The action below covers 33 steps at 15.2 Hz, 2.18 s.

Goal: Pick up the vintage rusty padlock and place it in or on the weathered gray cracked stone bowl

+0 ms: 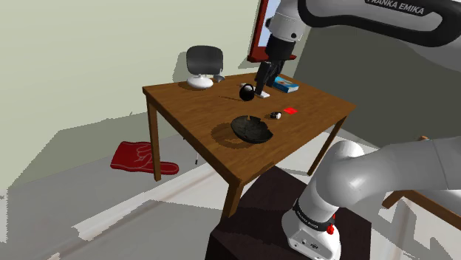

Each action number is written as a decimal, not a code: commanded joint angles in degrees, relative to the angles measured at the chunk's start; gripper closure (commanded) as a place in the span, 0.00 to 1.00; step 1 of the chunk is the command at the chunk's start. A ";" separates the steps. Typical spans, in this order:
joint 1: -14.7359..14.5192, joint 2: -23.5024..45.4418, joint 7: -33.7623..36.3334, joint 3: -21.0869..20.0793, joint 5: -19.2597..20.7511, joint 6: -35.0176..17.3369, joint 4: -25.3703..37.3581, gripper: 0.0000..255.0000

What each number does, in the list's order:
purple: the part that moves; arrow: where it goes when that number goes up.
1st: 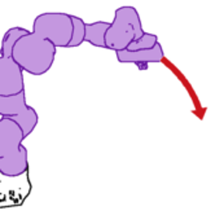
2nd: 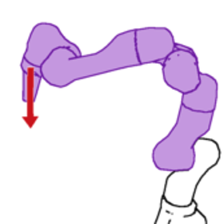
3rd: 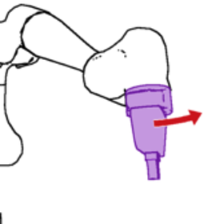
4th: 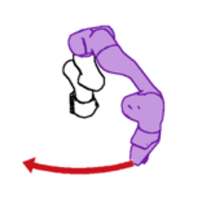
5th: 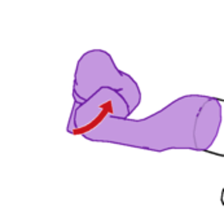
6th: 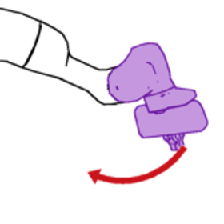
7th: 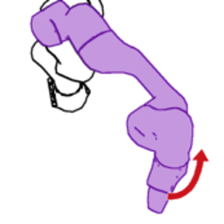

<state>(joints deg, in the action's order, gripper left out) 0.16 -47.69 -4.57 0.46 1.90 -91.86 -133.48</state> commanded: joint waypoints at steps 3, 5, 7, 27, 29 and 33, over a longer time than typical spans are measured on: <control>0.44 3.09 -2.34 2.09 1.14 -1.83 0.75 0.00; 0.81 6.39 -4.64 4.15 2.12 -3.59 1.79 0.00; 1.12 9.88 -6.94 6.13 2.89 -5.27 3.13 0.00; 4.65 53.33 -31.54 21.26 -3.13 -12.61 32.94 0.00; 5.89 58.47 -33.92 21.77 -4.91 -11.88 37.87 0.00; 9.09 68.57 -37.77 21.88 -8.15 -9.46 48.68 0.00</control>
<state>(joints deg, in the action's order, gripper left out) 8.49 18.75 -41.36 22.31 -5.58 -101.74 -86.96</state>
